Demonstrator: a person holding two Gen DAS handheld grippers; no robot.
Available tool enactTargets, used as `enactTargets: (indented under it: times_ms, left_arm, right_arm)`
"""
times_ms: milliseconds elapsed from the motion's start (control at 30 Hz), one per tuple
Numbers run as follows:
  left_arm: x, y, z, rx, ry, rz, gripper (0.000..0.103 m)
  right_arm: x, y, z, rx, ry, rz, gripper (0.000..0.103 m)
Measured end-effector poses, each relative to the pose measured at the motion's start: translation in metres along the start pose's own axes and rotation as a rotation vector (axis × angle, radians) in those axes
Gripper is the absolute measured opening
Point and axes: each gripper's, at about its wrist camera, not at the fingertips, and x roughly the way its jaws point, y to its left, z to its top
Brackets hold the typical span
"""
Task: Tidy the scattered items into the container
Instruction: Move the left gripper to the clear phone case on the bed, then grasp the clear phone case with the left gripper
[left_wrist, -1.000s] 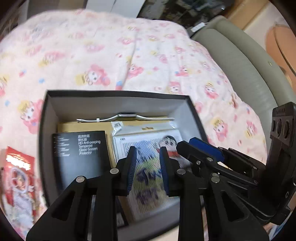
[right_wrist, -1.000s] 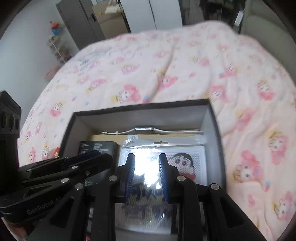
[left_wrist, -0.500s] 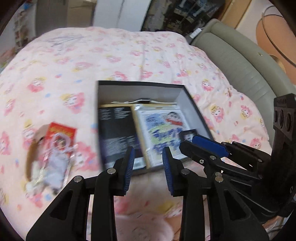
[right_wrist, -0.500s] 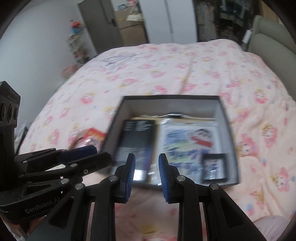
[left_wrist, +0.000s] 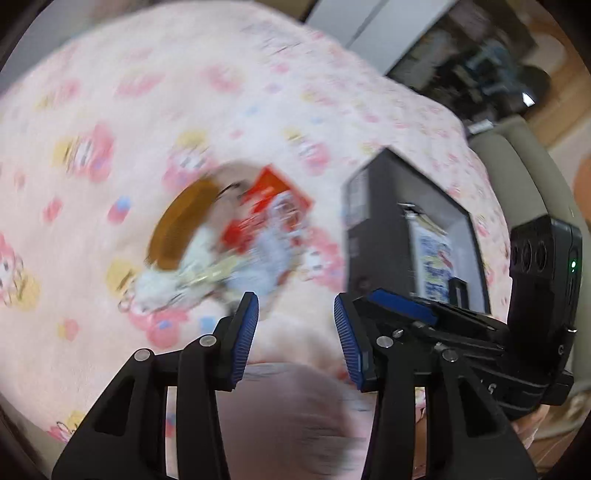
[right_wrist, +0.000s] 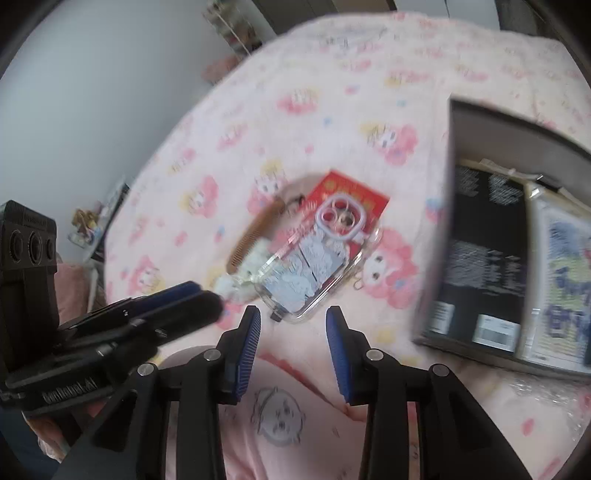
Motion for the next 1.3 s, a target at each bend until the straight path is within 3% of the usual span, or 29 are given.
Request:
enactTargets:
  times_ms: [200,267,433,467,500,667,867,1033,1133,1300]
  left_arm:
    - [0.053,0.052,0.010,-0.088,0.132,-0.054,0.042]
    - [0.070,0.060,0.015,-0.098,0.185,-0.112,0.039]
    - [0.097,0.067,0.025,-0.099,0.246,-0.169,0.038]
    - [0.101,0.066,0.025,-0.088,0.259,-0.171,0.020]
    - [0.104,0.065,0.026,-0.079,0.266,-0.163,0.021]
    - [0.093,0.069,0.022,-0.090,0.208,-0.174,0.016]
    - [0.050,0.093,0.011,-0.098,0.122,-0.183,0.015]
    - [0.030,0.112,0.011,-0.129,0.069,-0.081,0.019]
    - [0.034,0.118,0.005,-0.162,0.084,-0.092,0.025]
    - [0.052,0.121,-0.014,-0.207,0.111,-0.138,0.026]
  right_arm:
    - [0.048,-0.009,0.013,0.018,0.091,-0.034,0.033]
    - [0.055,-0.008,0.013,0.011,0.092,-0.048,0.033]
    - [0.062,-0.009,0.018,-0.012,0.088,-0.048,0.033]
    - [0.062,-0.009,0.021,-0.014,0.087,-0.047,0.033]
    - [0.061,-0.008,0.023,-0.013,0.083,-0.047,0.033]
    - [0.062,-0.006,0.028,-0.008,0.069,-0.048,0.033]
    - [0.058,-0.004,0.035,-0.027,0.052,-0.054,0.033]
    - [0.070,0.002,0.051,-0.054,0.024,-0.059,0.038]
    - [0.083,0.003,0.065,-0.069,0.016,-0.068,0.038]
    - [0.096,0.011,0.086,-0.115,-0.011,-0.059,0.038]
